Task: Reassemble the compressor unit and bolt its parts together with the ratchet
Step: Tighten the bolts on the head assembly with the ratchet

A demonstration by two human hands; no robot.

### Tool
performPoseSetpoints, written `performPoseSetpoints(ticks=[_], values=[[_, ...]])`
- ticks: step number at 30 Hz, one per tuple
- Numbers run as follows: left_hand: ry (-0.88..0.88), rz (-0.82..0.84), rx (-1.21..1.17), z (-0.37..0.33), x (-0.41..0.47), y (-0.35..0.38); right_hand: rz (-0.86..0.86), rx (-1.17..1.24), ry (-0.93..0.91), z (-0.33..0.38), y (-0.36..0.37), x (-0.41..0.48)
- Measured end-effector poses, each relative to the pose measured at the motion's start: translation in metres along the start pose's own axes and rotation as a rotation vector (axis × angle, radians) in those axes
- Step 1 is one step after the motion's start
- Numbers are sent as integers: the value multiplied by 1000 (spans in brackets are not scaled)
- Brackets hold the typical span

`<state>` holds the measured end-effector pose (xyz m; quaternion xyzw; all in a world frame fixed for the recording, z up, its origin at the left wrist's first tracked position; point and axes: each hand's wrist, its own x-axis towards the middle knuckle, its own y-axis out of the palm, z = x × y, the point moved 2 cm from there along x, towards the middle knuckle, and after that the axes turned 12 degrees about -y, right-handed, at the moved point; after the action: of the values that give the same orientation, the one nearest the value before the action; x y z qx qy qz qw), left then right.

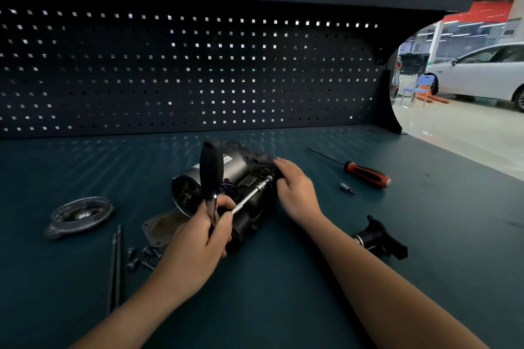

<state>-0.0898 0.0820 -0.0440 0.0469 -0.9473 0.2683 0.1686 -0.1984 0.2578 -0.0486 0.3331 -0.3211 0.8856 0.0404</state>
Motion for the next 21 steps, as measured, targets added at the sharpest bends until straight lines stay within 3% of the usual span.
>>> performPoseSetpoints(ticks=[7, 13, 18, 21], values=[[55, 92, 51, 2, 0, -1, 84, 39, -22, -4, -13, -16], [54, 105, 114, 8, -2, -20, 31, 88, -22, -3, -21, -33], [-46, 147, 20, 11, -6, -20, -16, 107, 2, -1, -21, -41], [-218, 101, -181, 6, -10, -13, -31, 117, 34, -1, -20, -41]])
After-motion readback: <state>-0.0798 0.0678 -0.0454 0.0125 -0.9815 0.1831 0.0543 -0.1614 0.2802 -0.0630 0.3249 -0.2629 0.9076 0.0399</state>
